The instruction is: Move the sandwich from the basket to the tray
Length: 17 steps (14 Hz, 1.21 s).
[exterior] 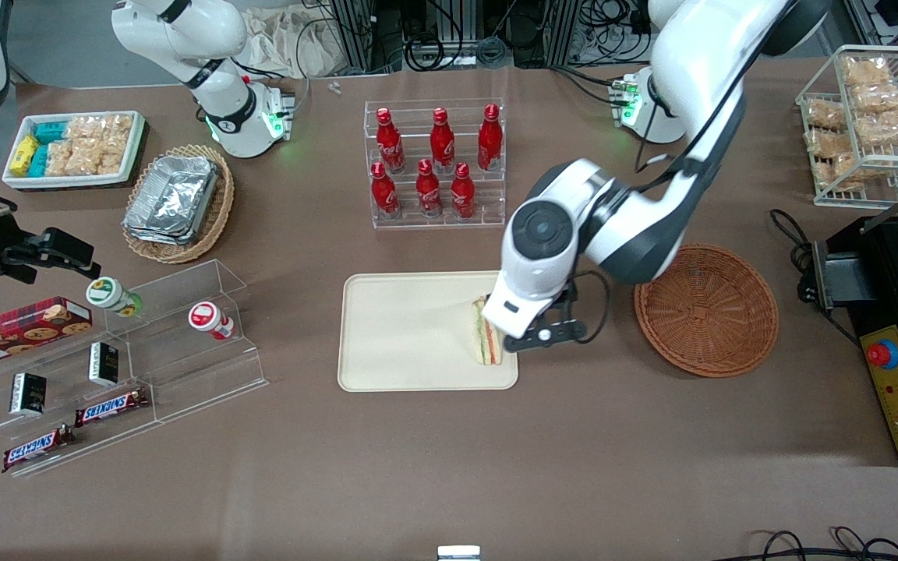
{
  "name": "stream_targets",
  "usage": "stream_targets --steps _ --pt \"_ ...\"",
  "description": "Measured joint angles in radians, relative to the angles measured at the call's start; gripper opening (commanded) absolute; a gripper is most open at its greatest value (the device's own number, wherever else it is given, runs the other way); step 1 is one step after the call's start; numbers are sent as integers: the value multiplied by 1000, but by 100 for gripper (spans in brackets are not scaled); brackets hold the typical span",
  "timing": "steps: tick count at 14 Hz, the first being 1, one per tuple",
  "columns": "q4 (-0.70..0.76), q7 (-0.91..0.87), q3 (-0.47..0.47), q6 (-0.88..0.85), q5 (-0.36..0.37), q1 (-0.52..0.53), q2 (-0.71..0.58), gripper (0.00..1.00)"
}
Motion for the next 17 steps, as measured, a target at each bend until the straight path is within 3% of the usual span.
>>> stream_targets --steps 2,5,8,13,17 --pt "-1 35 1 -57 -39 56 -79 100" --pt "-2 231 4 -177 -144 170 -161 100" --pt "-2 423 11 -303 -191 302 -228 100" --pt "-49 668 266 -409 -236 293 -351 100" --pt "-118 773 359 -409 -258 285 -431 100"
